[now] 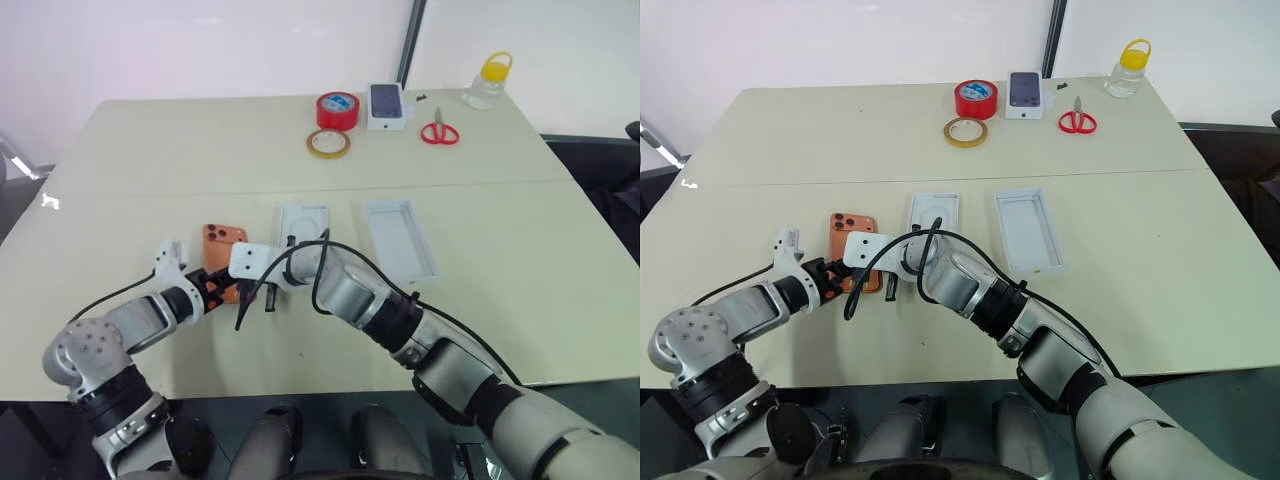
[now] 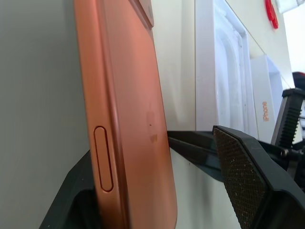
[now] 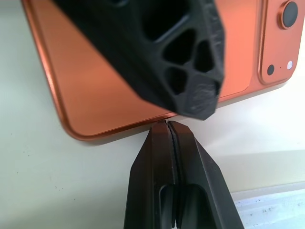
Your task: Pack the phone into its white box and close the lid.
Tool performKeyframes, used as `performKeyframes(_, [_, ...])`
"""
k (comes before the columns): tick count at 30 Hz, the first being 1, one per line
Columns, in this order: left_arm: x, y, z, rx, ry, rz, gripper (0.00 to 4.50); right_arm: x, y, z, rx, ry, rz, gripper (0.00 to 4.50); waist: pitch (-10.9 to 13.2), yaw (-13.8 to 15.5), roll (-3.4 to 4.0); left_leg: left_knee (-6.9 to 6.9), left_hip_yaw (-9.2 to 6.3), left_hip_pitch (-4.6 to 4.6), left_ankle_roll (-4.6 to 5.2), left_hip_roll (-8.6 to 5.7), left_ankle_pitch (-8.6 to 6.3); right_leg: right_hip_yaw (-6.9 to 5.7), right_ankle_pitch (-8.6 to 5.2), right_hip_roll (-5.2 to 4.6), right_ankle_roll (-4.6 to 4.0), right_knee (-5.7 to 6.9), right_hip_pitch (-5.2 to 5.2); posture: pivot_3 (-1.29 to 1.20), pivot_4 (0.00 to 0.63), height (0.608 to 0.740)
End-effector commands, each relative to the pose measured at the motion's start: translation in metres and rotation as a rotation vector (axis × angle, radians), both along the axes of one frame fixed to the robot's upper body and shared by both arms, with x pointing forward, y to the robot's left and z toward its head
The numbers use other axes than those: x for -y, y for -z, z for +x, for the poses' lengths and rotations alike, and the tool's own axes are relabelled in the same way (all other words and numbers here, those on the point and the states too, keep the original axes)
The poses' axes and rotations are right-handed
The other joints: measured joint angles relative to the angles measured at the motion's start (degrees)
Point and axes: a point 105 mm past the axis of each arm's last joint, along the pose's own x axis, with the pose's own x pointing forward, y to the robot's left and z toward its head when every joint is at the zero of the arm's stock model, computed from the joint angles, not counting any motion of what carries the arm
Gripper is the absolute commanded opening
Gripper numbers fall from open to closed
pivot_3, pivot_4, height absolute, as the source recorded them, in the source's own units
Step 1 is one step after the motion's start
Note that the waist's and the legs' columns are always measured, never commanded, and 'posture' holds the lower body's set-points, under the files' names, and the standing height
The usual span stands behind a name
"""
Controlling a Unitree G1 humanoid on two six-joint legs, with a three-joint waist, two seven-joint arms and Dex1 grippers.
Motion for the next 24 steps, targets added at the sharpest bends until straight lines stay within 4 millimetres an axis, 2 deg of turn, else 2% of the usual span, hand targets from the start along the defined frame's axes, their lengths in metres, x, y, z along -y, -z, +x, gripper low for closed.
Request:
performKeyframes(1, [-0.007, -0.009, 0.002, 0.022, -0.016, 0.000, 3.05, -0.007, -0.008, -0.004, 0.017, -0.026, 0.028, 0.00, 0.0, 0.0, -0.01, 0.00, 0.00, 0.00, 0.00, 0.00, 0.00, 0.00, 0.00, 0.00, 0.00, 0.00, 0.00, 0.00, 0.150, 0.740])
performKeyframes(10, [-0.032, -0.013, -0.001, 0.003, -0.052, 0.062, 3.05, -0.007, -0.008, -0.005, 0.018, -0.026, 0.032, 0.00, 0.0, -0.2, -0.03, 0.00, 0.00, -0.03, 0.00, 0.01, 0.00, 0.02, 0.00, 0.01, 0.00, 0.02, -0.06, 0.00, 0.150, 0.740])
performKeyframes(17, [-0.019, -0.008, -0.002, -0.016, -0.017, 0.028, 3.05, -0.007, -0.009, -0.006, 0.018, -0.023, 0.040, 0.00, 0.0, -0.1, -0.03, 0.00, 0.00, -0.03, -0.01, 0.01, 0.00, 0.02, 0.00, 0.01, 0.00, 0.02, -0.06, 0.00, 0.150, 0.740])
performKeyframes(20, [-0.019, -0.009, -0.002, -0.011, -0.026, 0.011, 2.17, -0.003, -0.014, -0.004, 0.028, -0.016, 0.047, 0.00, 0.0, 0.0, -0.03, 0.00, 0.00, -0.04, -0.01, 0.01, 0.00, 0.02, 0.00, 0.01, 0.00, 0.02, -0.06, 0.00, 0.150, 0.740])
performKeyframes(24, [-0.019, -0.013, -0.003, 0.004, -0.027, -0.015, 0.15, 0.005, -0.026, -0.002, 0.047, 0.000, 0.071, 0.00, 0.0, 0.0, -0.07, 0.01, 0.00, -0.06, -0.01, 0.01, 0.00, 0.02, 0.00, 0.00, 0.00, 0.02, -0.07, 0.00, 0.150, 0.740])
